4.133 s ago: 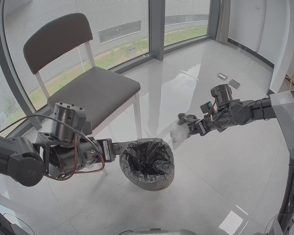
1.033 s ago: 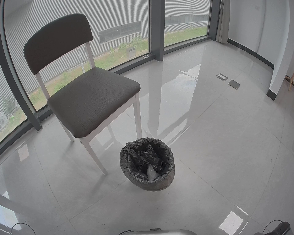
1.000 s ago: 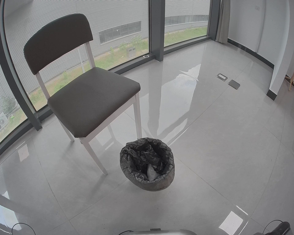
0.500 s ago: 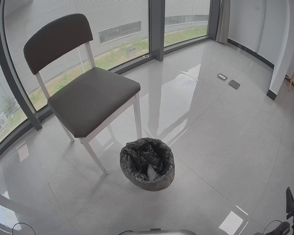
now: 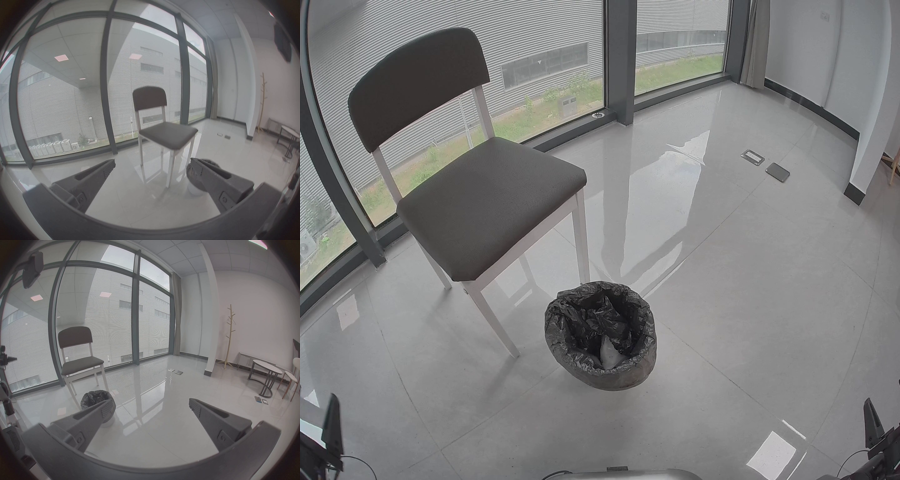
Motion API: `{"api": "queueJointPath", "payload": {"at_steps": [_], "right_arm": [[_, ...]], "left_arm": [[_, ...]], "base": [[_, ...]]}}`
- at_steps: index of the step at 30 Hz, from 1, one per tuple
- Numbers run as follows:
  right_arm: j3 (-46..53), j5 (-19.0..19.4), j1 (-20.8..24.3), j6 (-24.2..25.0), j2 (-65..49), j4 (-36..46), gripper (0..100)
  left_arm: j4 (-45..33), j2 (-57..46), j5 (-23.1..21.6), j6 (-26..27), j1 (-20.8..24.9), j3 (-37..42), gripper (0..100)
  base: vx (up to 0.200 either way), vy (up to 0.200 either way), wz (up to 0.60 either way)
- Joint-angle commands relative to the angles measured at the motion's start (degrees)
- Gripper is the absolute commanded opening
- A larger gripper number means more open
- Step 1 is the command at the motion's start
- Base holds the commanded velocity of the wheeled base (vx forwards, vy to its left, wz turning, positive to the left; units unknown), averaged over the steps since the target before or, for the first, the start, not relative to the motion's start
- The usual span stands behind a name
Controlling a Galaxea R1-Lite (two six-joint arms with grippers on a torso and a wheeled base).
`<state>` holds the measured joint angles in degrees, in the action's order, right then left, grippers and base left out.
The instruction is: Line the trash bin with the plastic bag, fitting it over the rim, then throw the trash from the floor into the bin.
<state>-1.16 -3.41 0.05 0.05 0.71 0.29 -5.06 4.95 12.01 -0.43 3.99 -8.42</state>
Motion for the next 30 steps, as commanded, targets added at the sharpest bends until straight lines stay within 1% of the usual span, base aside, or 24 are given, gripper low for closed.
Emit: {"api": "queueJointPath", "payload": {"at_steps": [1, 2, 3, 7, 8, 9, 10, 11, 12, 13, 16, 23, 25, 30], "right_arm": [[0.98, 1.13, -0.14, -0.22, -0.53, -0.03, 100], [0.98, 1.22, -0.14, -0.31, -0.53, -0.03, 100], [0.98, 1.22, -0.14, -0.31, -0.53, -0.03, 100], [0.98, 1.22, -0.14, -0.14, -0.53, -0.03, 100], [0.98, 1.22, -0.14, -0.14, -0.53, -0.12, 100], [0.98, 1.13, -0.14, -0.14, -0.53, -0.12, 100], [0.98, 1.13, -0.14, -0.14, -0.53, -0.03, 100], [0.98, 1.13, -0.14, -0.14, -0.53, -0.12, 100], [0.98, 1.13, -0.14, -0.14, -0.53, -0.12, 100], [0.98, 1.13, -0.14, -0.05, -0.53, -0.12, 100], [0.98, 1.13, -0.14, 0.04, -0.53, -0.03, 100], [0.98, 1.04, -0.14, 0.13, -0.53, -0.03, 100], [0.98, 0.51, -0.14, 0.21, -0.53, 0.06, 100], [0.98, 1.04, -0.14, -0.22, -0.53, -0.03, 100]], "left_arm": [[4.18, 0.06, -1.29, 2.8, -1.09, 6.84, 100], [3.92, -0.12, -1.02, 2.71, -3.37, 6.75, 100], [4.0, -0.47, -1.11, 2.71, -6.62, 6.75, 100], [4.44, -0.47, -1.46, 1.92, -6.45, 7.02, 100], [4.27, -0.47, -2.43, 0.95, -6.45, 6.93, 100], [3.92, -0.55, -4.54, -0.36, -6.27, 6.84, 100], [4.0, -0.64, -5.24, -0.45, -6.1, 6.84, 100], [3.83, -2.05, -9.11, -1.16, -4.87, 6.93, 100], [3.83, -2.49, -9.63, -1.16, -4.69, 7.02, 100], [3.83, -4.69, -11.74, -0.54, -3.99, 7.63, 100], [3.92, -4.95, -12.36, 1.57, -3.99, 7.98, 100], [4.0, -4.95, -12.71, 1.66, -3.99, 7.98, 100], [4.62, -4.86, -12.62, 1.31, -3.99, 8.25, 100], [4.71, -4.95, -12.71, 1.31, -3.9, 8.25, 100]], "base": [[0.0, 0.0, 0.0], [0.0, 0.0, 0.0], [0.0, 0.0, 0.0], [0.0, 0.0, 0.0], [0.0, 0.0, 0.0], [0.0, 0.0, 0.0], [0.0, 0.0, 0.0], [0.0, 0.0, 0.0], [0.0, 0.0, 0.0], [0.0, 0.0, 0.0], [0.0, 0.0, 0.0], [0.0, 0.0, 0.0], [0.0, 0.0, 0.0], [0.0, 0.0, 0.0]]}}
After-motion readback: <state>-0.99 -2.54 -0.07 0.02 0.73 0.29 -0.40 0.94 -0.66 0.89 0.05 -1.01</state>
